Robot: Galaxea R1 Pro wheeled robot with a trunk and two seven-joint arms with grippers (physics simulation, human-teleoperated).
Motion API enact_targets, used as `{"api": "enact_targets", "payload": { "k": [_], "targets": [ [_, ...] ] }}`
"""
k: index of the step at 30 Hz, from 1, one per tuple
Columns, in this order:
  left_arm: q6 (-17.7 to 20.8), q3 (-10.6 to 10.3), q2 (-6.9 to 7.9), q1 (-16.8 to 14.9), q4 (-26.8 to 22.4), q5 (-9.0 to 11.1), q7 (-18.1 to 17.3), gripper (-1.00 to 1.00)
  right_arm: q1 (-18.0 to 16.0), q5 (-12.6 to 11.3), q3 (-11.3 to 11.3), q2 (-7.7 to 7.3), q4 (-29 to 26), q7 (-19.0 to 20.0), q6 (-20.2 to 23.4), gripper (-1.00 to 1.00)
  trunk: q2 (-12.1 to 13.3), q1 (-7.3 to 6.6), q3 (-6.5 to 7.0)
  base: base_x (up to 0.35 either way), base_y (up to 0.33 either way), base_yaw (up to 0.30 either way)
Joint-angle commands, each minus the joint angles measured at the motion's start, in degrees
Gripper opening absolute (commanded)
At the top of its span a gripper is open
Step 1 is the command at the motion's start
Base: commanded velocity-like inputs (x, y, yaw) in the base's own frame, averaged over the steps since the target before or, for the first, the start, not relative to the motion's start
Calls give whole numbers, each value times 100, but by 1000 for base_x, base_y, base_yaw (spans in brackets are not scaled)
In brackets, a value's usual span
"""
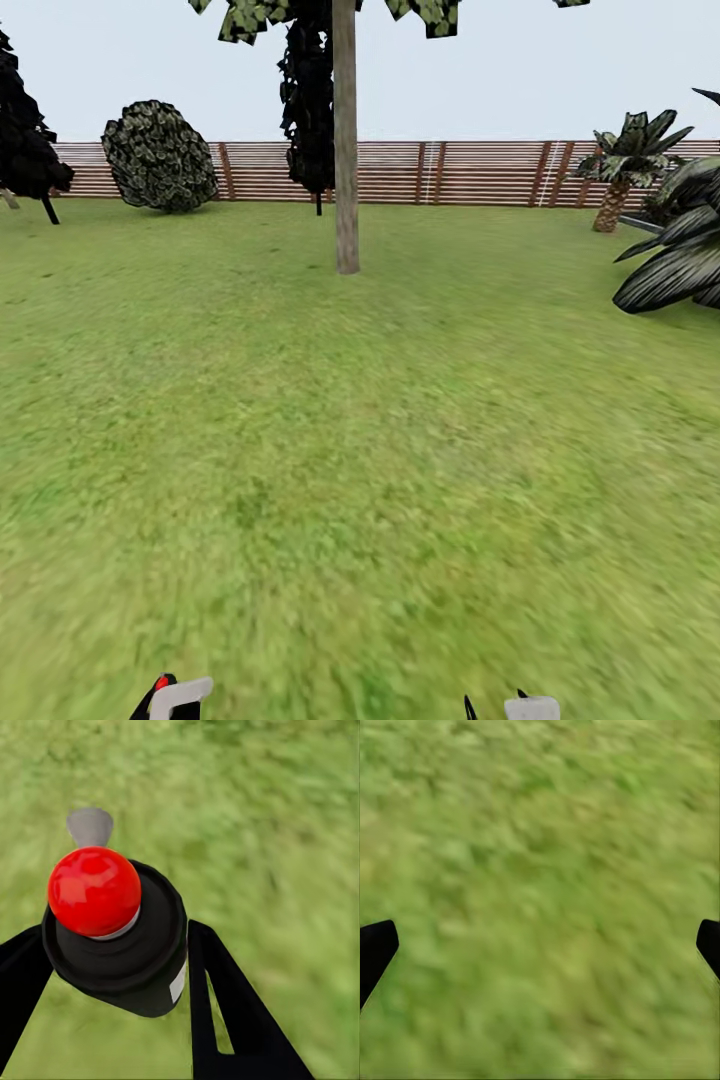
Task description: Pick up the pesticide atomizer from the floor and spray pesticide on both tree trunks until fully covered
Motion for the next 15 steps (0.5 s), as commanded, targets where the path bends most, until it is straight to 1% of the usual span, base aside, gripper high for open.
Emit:
{"api": "enact_targets", "payload": {
  "k": [1, 15],
  "targets": [
    [-16, 14, -1, -4, 5, -42, 25, -100, -3, 38, -49, 3, 1, 19, -17, 100, -2, 2, -5, 338, 0, 0],
    [-16, 14, -1, -4, 5, -42, 23, -100, -3, 38, -49, 4, 1, 19, -17, 100, -2, 2, -5, 338, 0, 0]
  ]
}}
